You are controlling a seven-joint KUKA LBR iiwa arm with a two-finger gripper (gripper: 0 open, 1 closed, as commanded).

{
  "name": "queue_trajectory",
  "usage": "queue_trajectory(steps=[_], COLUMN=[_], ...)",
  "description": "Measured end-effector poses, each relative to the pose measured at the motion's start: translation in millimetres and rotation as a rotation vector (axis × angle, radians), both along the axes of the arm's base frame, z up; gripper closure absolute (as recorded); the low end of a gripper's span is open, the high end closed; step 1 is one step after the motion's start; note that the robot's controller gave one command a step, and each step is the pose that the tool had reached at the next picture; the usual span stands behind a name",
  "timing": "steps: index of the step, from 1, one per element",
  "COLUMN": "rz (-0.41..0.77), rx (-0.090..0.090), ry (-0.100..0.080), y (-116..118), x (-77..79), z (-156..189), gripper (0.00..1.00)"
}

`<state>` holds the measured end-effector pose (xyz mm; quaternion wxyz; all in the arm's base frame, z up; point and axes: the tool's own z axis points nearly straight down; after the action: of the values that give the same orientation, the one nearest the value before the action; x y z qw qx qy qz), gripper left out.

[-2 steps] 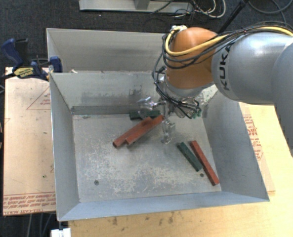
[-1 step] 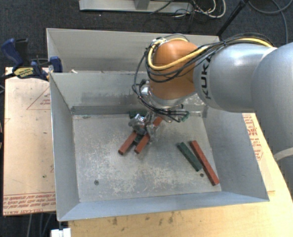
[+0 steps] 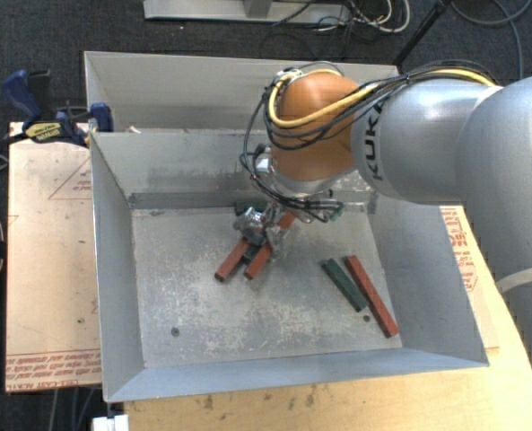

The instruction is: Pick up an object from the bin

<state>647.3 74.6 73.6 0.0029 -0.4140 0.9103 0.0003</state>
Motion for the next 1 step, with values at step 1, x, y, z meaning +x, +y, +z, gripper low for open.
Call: queue_trajectory(steps=[1], rz=[0.012], rx=[-0.001], ry=[0.008], y=[-5.8], x=[-5.9], z=[49.1], gripper=[1.00])
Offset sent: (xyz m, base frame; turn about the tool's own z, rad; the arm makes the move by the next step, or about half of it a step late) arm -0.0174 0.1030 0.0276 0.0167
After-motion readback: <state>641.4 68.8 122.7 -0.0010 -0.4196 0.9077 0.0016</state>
